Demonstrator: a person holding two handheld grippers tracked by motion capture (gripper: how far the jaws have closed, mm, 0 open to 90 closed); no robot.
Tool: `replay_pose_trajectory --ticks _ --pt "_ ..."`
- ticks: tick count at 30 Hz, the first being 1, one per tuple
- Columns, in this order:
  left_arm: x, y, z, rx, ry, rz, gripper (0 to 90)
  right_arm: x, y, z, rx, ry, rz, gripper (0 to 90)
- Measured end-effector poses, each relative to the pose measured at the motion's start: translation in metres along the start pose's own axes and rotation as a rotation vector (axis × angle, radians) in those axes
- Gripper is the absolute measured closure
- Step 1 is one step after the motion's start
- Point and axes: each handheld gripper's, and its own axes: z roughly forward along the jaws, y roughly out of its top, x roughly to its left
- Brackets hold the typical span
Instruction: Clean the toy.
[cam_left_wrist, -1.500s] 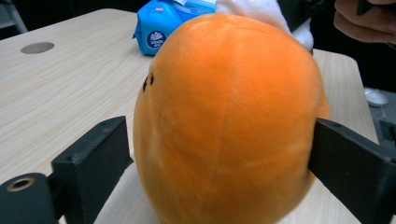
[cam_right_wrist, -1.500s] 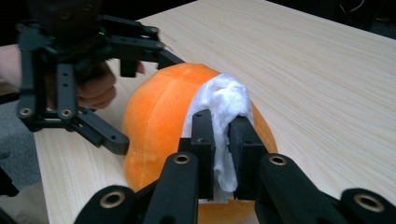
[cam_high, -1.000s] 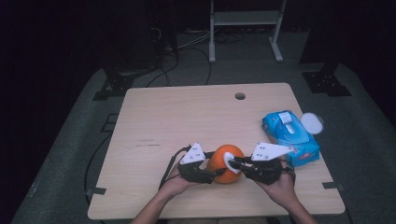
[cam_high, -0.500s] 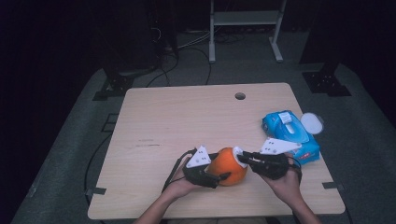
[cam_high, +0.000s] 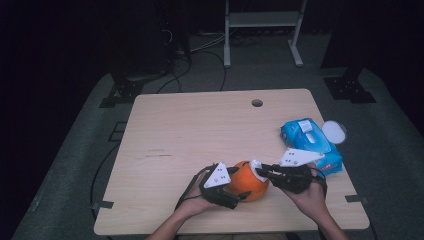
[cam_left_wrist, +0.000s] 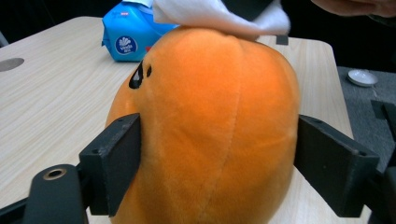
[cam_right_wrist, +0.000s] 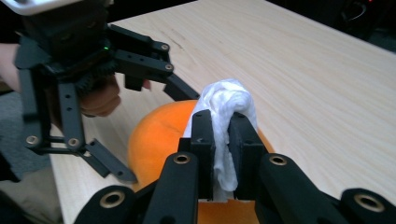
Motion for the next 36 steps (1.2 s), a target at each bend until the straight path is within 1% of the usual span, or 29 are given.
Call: replay_pose_trajectory --ticks 1,2,3,4,5,6,7,8,9,11,13,14,15,16,17,19,20,21,22,23,25,27,29,30,31,32,34,35,36 --pt "-0.001 0.001 0.002 0.005 0.004 0.002 17.9 0.001 0.0 0.0 0.0 0.012 0.004 80.9" --pt "-0.002 0.002 0.002 0.012 0.01 0.01 20.1 0.005 0.002 0.002 0.004 0.022 -0.01 80.9" --pt "-0.004 0.002 0.002 0.014 0.012 0.019 23.8 0.009 0.004 0.003 0.009 0.021 -0.034 80.9" --pt "-0.004 0.002 0.002 0.014 0.012 0.019 25.8 0.009 0.004 0.003 0.009 0.021 -0.034 80.9" --pt "-0.011 0.004 0.004 0.028 0.005 0.062 26.8 0.018 0.008 0.007 0.012 0.068 -0.051 81.0" --pt "-0.014 0.005 0.005 0.036 0.008 0.077 27.0 0.023 0.01 0.009 0.024 0.071 -0.073 81.0" --pt "-0.016 0.005 0.005 0.04 0.015 0.088 27.0 0.026 0.011 0.011 0.033 0.059 -0.099 81.0" --pt "-0.016 0.005 0.005 0.038 0.018 0.084 27.3 0.027 0.012 0.011 0.041 0.044 -0.11 81.0" --pt "-0.015 0.004 0.004 0.035 0.017 0.077 27.9 0.025 0.012 0.011 0.037 0.039 -0.102 80.9" --pt "-0.014 0.004 0.002 0.03 0.013 0.075 28.1 0.018 0.011 0.007 0.034 0.015 -0.089 80.9" --pt "-0.011 0.002 0.0 0.007 -0.004 0.089 25.3 0.009 0.008 0.001 0.034 -0.008 -0.068 81.0" --pt "-0.009 0.002 0.0 -0.018 -0.009 0.081 23.4 0.006 0.006 -0.001 0.035 -0.013 -0.057 81.0" --pt "-0.008 0.003 0.001 -0.023 -0.007 0.067 21.6 0.001 0.003 -0.003 0.037 -0.014 -0.038 81.0" --pt "-0.007 0.003 0.002 -0.02 -0.008 0.059 21.5 0.0 0.002 -0.003 0.038 -0.014 -0.034 81.0" --pt "-0.008 0.002 0.004 -0.023 -0.005 0.063 22.3 -0.001 0.002 -0.004 0.042 -0.011 -0.028 81.0" --pt "-0.009 0.002 0.005 -0.019 0.005 0.066 26.2 0.001 0.002 -0.004 0.045 -0.008 -0.033 81.0" --pt "-0.01 0.002 0.005 -0.01 0.016 0.072 27.1 0.011 0.005 -0.001 0.052 0.016 -0.072 80.9" --pt "-0.01 0.003 0.005 -0.008 0.03 0.062 27.7 0.014 0.006 0.0 0.055 0.023 -0.077 80.9" --pt "-0.009 0.003 0.005 -0.005 0.034 0.05 28.3 0.021 0.007 0.003 0.061 0.044 -0.1 80.9" --pt "-0.008 0.003 0.004 -0.002 0.036 0.04 28.6 0.025 0.007 0.005 0.067 0.05 -0.111 80.9" --pt "-0.007 0.002 0.003 -0.007 0.034 0.019 30.2 0.03 0.008 0.008 0.08 0.027 -0.148 80.9" --pt "-0.005 0.001 0.002 -0.014 0.035 0.007 31.9 0.025 0.009 0.004 0.065 0.015 -0.13 81.0" --pt "-0.002 0.0 0.001 -0.019 0.032 -0.006 32.2 0.015 0.008 -0.003 0.056 -0.02 -0.108 81.1" --pt "-0.001 -0.001 0.0 -0.021 0.029 -0.008 32.2 0.008 0.006 -0.007 0.058 -0.047 -0.097 81.0" --pt "0.0 -0.002 -0.001 -0.024 0.028 -0.016 32.1 0.003 0.004 -0.009 0.062 -0.06 -0.091 81.1" --pt "0.001 -0.002 -0.001 -0.026 0.028 -0.018 31.6 -0.004 0.0 -0.011 0.07 -0.057 -0.058 81.0" --pt "0.001 -0.002 0.0 -0.026 0.024 -0.02 28.1 -0.01 -0.004 -0.011 0.069 -0.028 -0.022 81.0" --pt "0.001 -0.002 0.001 -0.027 0.021 -0.029 25.4 -0.009 -0.005 -0.01 0.071 -0.015 -0.021 81.0" --pt "0.001 -0.002 0.002 -0.027 0.023 -0.037 24.7 -0.007 -0.004 -0.01 0.07 -0.009 -0.03 81.0"
